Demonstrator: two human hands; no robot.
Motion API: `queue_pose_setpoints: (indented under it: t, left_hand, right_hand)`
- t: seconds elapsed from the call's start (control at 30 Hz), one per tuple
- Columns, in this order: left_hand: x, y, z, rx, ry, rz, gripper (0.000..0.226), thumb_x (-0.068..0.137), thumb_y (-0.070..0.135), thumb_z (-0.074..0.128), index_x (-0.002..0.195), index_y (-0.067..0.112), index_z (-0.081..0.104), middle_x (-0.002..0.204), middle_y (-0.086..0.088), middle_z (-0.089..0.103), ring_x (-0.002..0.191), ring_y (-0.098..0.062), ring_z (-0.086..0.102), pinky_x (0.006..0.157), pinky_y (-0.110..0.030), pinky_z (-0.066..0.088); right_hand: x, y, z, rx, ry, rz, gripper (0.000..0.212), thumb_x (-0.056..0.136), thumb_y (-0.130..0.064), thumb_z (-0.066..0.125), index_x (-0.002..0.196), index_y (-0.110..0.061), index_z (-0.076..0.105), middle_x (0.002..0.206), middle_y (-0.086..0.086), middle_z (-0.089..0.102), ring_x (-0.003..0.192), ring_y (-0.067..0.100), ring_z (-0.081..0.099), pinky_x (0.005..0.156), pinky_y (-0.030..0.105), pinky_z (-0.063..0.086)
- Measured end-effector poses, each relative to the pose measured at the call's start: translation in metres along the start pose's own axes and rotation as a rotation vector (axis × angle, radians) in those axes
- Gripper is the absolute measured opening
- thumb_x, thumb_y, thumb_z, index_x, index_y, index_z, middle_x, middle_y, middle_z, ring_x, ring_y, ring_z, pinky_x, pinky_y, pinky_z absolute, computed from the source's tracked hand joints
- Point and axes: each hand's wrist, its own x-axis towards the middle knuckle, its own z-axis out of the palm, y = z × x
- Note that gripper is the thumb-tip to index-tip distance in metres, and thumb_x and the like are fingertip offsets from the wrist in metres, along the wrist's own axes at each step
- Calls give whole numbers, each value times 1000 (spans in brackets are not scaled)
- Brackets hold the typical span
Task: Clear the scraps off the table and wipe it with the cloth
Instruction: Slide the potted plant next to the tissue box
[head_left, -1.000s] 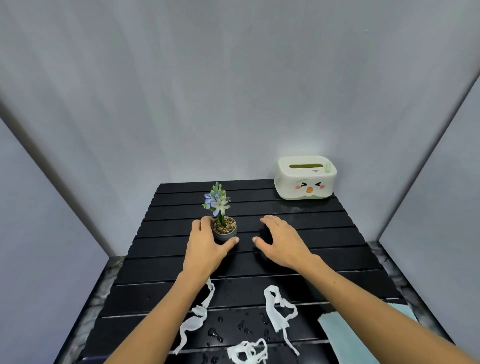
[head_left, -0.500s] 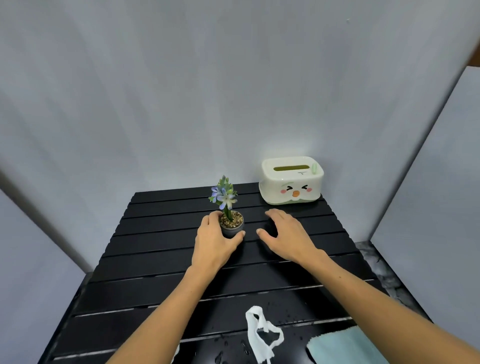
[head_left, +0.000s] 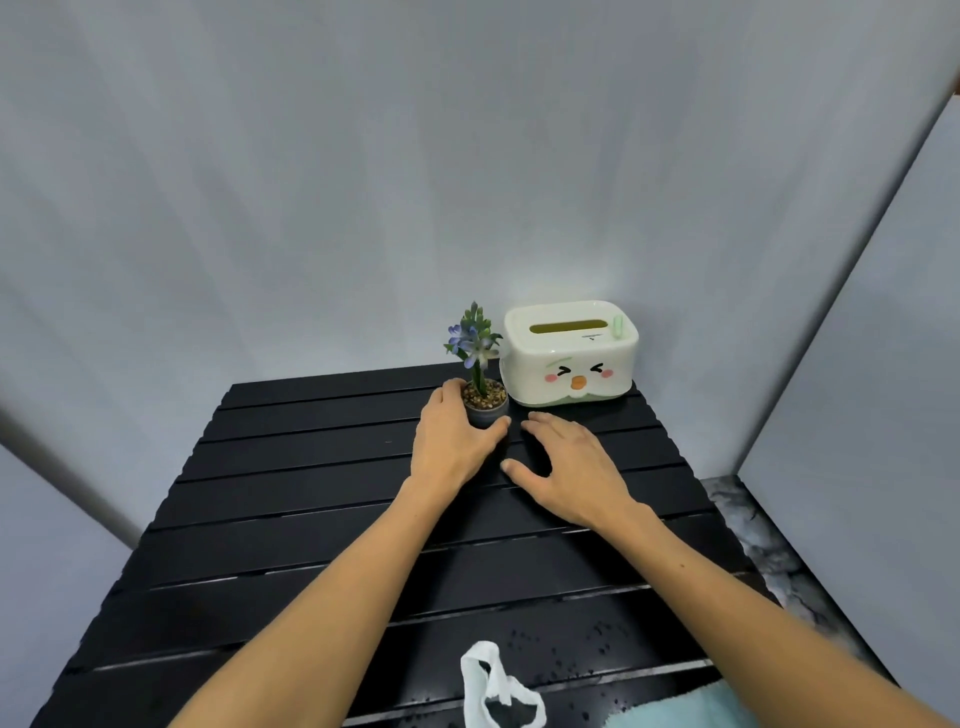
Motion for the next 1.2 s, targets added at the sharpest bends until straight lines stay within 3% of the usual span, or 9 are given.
queue_pose_setpoints:
  t: [0.4,0.57,0.77,0.97,1.2]
  left_hand:
    - [18,3,7,14,22,-14,68,75,46,76,128,11,52,124,-7,59,116,-27,56,94,-41,50]
    - [20,1,9,21,24,-30,70,78,44,76,133,10,49,127,-8,56,119,-26,52,93,-35,45]
    - [13,-3,6,44,-4,-53,91,78,45,77,147,6,32,143,-13,43,133,-30,42,105,-37,39]
    - [-19,-9,-5,100,-51,-42,88,88,46,66,153,8,22,156,-11,30,142,-27,31,111,-38,34]
    - [-67,-14,-34,298,-129,35,70,90,59,54,144,16,42,147,-3,44,134,-28,41,111,-43,33]
  right_hand:
    - [0,6,4,26,15,-17,70,90,-63,52,147,-23,45,158,-7,36,147,10,26,123,32,12]
    - [1,5,3,22,7,-11,70,90,-62,52,149,-24,43,159,-8,34,147,10,24,122,30,9]
    - [1,6,4,27,7,-3,71,90,-63,52,148,-24,44,158,-8,35,147,10,25,122,30,10]
    - [2,4,2,14,-31,16,72,90,-64,50,149,-23,42,159,-6,34,147,12,25,123,34,12]
    - [-27,-19,-10,46,-19,86,73,91,-59,53,151,-18,39,158,1,35,148,18,26,122,39,19]
